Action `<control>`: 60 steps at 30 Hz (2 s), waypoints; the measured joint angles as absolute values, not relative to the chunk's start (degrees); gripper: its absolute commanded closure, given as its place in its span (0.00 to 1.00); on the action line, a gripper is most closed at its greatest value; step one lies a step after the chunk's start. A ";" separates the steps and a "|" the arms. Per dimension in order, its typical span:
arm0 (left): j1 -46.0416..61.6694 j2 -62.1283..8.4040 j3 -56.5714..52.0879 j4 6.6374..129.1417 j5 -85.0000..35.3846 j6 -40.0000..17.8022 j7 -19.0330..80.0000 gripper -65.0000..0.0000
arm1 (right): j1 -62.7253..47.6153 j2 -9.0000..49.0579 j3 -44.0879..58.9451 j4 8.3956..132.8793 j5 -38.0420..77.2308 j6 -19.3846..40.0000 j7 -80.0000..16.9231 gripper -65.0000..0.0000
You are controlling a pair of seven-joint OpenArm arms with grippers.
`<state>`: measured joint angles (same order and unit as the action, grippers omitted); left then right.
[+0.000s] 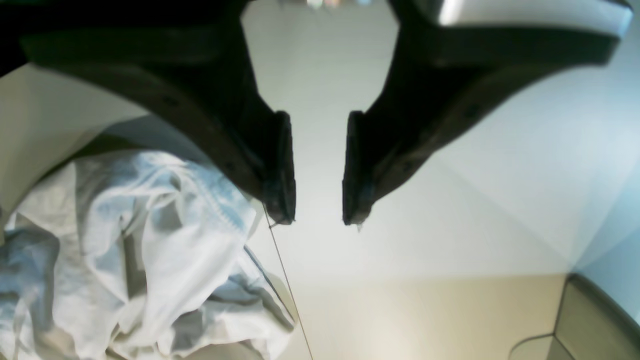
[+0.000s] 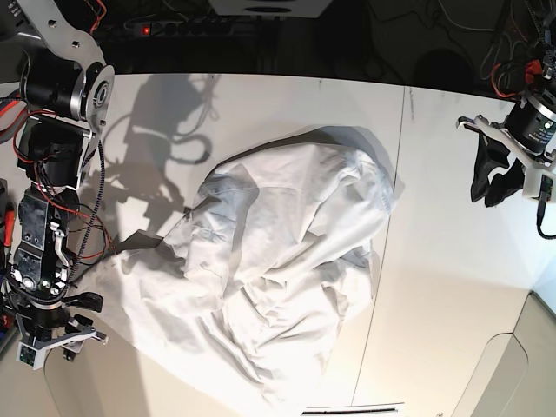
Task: Layout the t-shirt on the table in an organized manner, then fold the t-shirt properly
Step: 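Lift the shirt with the right gripper and drag it across the table, then grasp the shirt edge with the left gripper and pull it outward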
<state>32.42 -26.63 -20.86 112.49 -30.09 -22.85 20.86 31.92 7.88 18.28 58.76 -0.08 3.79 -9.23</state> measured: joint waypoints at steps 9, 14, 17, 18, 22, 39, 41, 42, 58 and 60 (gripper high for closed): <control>28.67 -26.59 -20.86 112.49 -30.48 -23.22 21.47 0.69 | 30.26 4.80 18.15 59.31 29.30 31.64 -35.11 1.00; 27.29 -26.59 -20.86 111.81 -30.50 -23.49 22.09 0.69 | 23.18 0.91 17.85 65.95 42.41 32.69 -46.48 1.00; 26.39 -26.46 -20.86 108.88 -30.48 -23.62 22.11 0.69 | 16.91 -0.54 15.22 71.55 47.11 32.71 -51.16 1.00; 25.85 -26.48 -20.86 107.48 -30.50 -23.64 22.06 0.69 | 14.68 -0.67 13.50 73.60 47.86 32.77 -51.90 1.00; 23.33 -26.41 -20.86 101.08 -33.43 -23.59 22.48 0.78 | 6.87 -0.67 4.71 81.89 47.59 33.08 -52.34 1.00; -5.41 -28.47 3.97 82.65 -33.04 -28.42 25.67 1.00 | -2.22 -2.42 -23.90 94.94 10.94 17.50 -40.18 1.00; -11.44 -28.40 9.17 76.16 -33.06 -28.18 25.67 1.00 | -2.17 -2.92 -24.25 94.94 7.88 14.85 -40.03 1.00; -14.59 -28.32 11.70 72.69 -33.10 -28.32 25.65 1.00 | -2.07 -3.01 -24.29 94.94 6.87 13.74 -40.01 1.00; -47.66 -11.60 46.48 34.28 -21.80 -35.99 20.27 1.00 | -10.83 -5.10 -24.12 94.83 -7.11 -0.25 -40.27 1.00; -48.34 -8.73 50.54 30.09 -17.63 -34.37 17.82 1.00 | -11.94 -5.08 -24.10 94.80 -7.38 -0.27 -40.36 1.00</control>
<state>-48.34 -8.73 50.54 30.09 -17.63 -34.37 17.82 -11.94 -5.08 -24.10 94.80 -7.38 -0.27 -40.36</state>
